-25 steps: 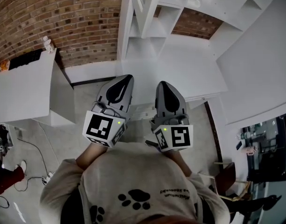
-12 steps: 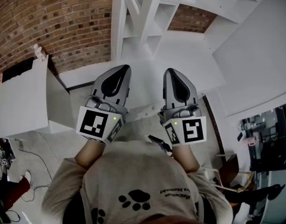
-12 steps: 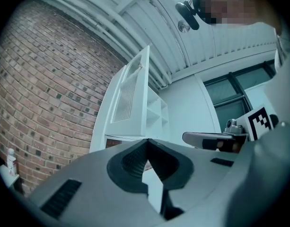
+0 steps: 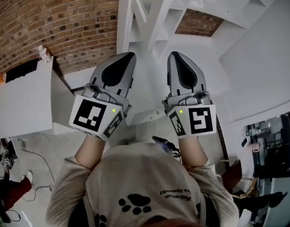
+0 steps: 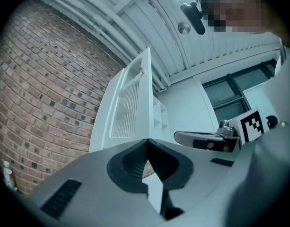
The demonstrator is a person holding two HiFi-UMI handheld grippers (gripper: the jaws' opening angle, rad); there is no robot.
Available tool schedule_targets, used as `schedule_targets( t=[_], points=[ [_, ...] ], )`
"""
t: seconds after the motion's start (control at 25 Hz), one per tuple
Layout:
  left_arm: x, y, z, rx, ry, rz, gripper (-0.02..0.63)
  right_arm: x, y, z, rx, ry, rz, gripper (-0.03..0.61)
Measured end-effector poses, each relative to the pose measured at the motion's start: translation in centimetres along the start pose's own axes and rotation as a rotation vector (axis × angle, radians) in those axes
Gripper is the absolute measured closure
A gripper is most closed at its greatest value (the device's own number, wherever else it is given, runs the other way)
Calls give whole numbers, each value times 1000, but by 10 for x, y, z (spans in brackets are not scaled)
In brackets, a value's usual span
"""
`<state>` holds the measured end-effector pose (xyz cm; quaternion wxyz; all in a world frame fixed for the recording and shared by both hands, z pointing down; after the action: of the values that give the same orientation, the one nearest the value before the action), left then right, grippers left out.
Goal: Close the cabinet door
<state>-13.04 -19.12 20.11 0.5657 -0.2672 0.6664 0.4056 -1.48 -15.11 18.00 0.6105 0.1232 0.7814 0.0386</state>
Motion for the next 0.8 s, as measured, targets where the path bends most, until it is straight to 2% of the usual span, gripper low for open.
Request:
schedule_targets(
  t=[0.4,0.52,0.8],
  points=[
    [40,-24,2,-17,-97,30,604,45,-27,12,70,2,50,561],
    [52,-32,2,-34,-118,40,604,56,-36,10,96,-1,63,459],
    [68,-46,-10,-52,-136,42,604,71,-66,7,139,-57,65,387]
  ],
)
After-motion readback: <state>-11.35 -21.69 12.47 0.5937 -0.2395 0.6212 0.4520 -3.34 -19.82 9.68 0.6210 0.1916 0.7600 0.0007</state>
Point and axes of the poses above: the fingertips, and each gripper's own axes: y backward along the fingers, z to its right, x out of its top, the point moved 3 cm from there along y, backward along the fingers, and after that the axes turned 2 degrees about -z, right-handed, at the moved point
